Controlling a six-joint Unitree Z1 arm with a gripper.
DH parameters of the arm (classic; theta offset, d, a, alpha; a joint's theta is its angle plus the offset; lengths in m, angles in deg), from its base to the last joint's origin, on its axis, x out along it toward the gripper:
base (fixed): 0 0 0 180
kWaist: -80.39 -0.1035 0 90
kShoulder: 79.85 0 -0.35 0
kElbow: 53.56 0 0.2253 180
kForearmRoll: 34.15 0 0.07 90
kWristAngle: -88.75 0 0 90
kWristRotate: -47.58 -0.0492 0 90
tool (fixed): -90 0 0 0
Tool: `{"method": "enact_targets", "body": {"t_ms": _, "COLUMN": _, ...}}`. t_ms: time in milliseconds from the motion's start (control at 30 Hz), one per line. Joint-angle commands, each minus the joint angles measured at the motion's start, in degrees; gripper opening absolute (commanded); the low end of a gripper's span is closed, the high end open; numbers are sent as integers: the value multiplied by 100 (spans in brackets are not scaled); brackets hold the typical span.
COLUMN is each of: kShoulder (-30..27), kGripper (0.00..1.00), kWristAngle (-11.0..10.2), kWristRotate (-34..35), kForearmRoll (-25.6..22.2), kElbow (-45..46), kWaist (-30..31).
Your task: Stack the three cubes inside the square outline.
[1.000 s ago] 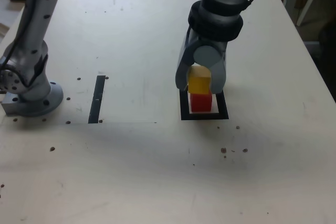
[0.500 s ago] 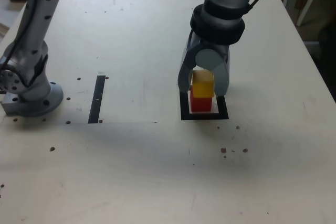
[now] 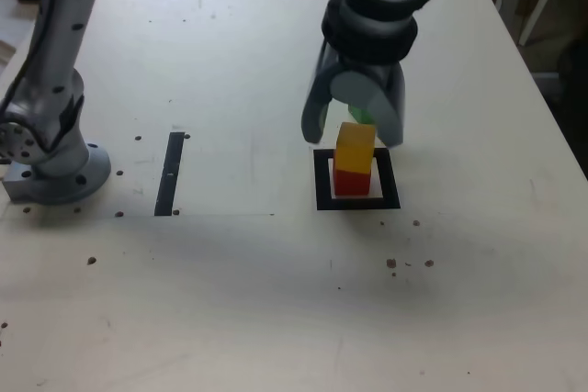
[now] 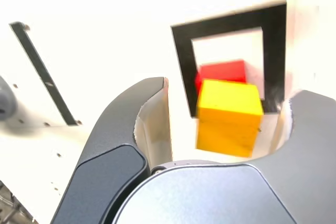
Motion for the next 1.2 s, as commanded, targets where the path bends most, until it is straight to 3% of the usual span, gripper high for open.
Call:
{"method": "enact_targets", "body": {"t_ms": 0, "kShoulder": -222, "kGripper": 99, "kWristAngle": -124, "kWristRotate": -51, "kForearmRoll": -40, "kElbow": 35, "kWaist": -100}}
{"method": "enact_targets", "body": {"t_ms": 400, "kShoulder": -188, "kGripper": 100, "kWristAngle": -51, "kWristRotate": -234, "kForearmRoll": -9, "kElbow": 12, "kWaist": -1126}}
{"method": "enact_targets", "body": {"t_ms": 900, "kShoulder": 660, "kGripper": 99, "kWristAngle": 228, "kWristRotate": -323, "kForearmRoll": 1, "kElbow": -659, "kWaist": -1872}}
{"method": "enact_targets", "body": {"t_ms": 1167, "kShoulder": 1094, "kGripper": 94, "kWristAngle": 389, "kWristRotate": -437, "kForearmRoll": -55, "kElbow": -917, "kWaist": -2080}}
